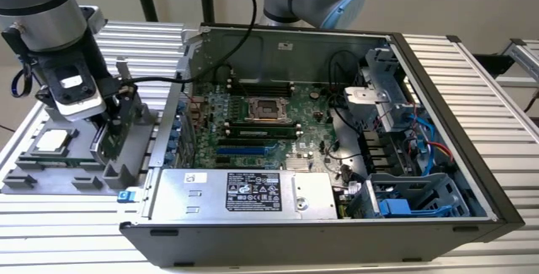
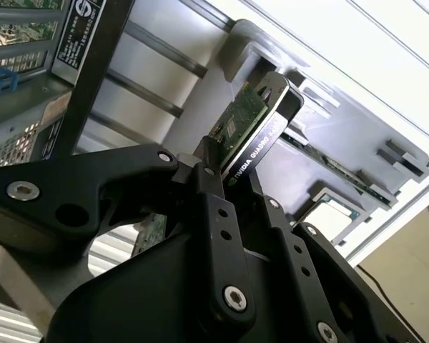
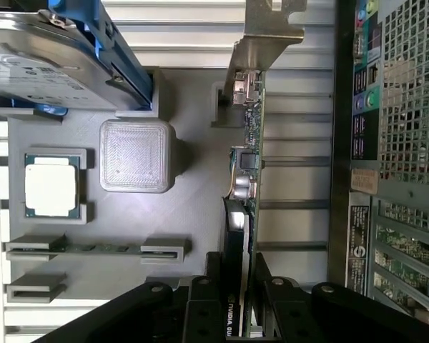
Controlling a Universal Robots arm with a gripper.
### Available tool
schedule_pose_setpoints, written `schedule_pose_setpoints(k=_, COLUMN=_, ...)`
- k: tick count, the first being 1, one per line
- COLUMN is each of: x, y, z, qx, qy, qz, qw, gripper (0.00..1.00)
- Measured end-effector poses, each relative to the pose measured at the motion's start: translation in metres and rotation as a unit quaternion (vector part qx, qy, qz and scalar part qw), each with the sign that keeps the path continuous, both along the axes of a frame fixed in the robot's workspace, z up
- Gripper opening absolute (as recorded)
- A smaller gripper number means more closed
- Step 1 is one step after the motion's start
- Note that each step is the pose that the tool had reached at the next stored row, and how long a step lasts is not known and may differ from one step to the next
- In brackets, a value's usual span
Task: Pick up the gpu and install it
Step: 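Pick up the gpu and move the gpu toward the slot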
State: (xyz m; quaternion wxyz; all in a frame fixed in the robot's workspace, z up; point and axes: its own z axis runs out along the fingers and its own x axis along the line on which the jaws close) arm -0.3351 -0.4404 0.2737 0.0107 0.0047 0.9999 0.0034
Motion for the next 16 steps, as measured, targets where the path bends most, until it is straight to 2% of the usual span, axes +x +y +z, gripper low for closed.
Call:
schedule_pose_setpoints(k=5, x=0.0000, y=0.0000, z=0.0051, qx=0.0000, qy=0.0001, qz=0.001, qw=1.0000, gripper=0.00)
schedule_pose_setpoints(k=16, x=0.0000, y=0.0000, z=0.0111, qx=0.0000, qy=0.0001, qz=0.001, qw=1.0000, gripper=0.00)
